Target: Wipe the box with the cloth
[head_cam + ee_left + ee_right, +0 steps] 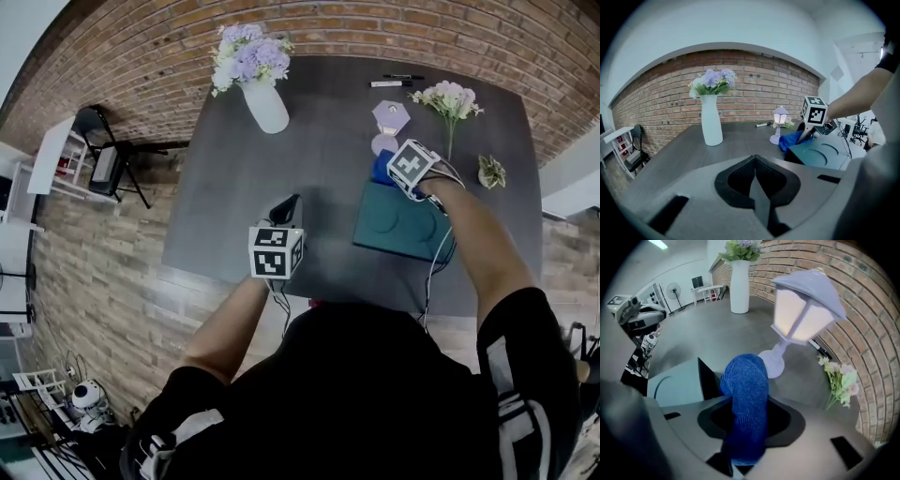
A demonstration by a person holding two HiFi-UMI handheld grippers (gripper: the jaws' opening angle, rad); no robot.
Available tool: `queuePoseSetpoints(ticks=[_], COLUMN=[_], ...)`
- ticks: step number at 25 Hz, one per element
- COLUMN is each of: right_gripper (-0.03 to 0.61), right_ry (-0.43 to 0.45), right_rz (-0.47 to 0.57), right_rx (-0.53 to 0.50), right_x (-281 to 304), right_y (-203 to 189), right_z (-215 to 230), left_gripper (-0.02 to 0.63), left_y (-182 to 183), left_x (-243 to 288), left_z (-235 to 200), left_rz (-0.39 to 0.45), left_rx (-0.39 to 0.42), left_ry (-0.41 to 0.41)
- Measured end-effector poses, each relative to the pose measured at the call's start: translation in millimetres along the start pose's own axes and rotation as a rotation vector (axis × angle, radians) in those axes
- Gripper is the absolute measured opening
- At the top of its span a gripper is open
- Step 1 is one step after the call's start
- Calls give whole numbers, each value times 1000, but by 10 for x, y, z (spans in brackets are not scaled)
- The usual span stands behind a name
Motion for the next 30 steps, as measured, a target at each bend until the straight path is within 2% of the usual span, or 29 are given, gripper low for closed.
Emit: queuePoseSetpoints(ticks=[8,13,19,23,30], right_gripper=[155,155,155,155,155], right_ry=[-67,-82,-46,-48,-44], right_rz=[-66,-46,-9,29,83], right_rx=[125,237,286,324,567], right_x=[-153,-301,-352,-470,-743], right_y=[-1033,-1509,-1771,-1877,-2268], right_z=[534,737,583,358,-23], left_gripper=[9,9,9,9,9], left_y=[147,251,218,226,291], left_x=[336,471,558,587,527], left_z=[568,896,1101,1194,1256], left_rz=[4,5,-16,-15,2], left_rx=[25,49,51,82,104], left_ry=[-64,-94,-119,-155,-239])
Point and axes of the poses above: the fingertips, and each gripper's own axes: x forward along the fingers, z to its right, y out of its top, the point moved 3 cm from there along -x, backward along the fingers, and after that the axes turned 5 degrees about -y, right-handed, at the moved point
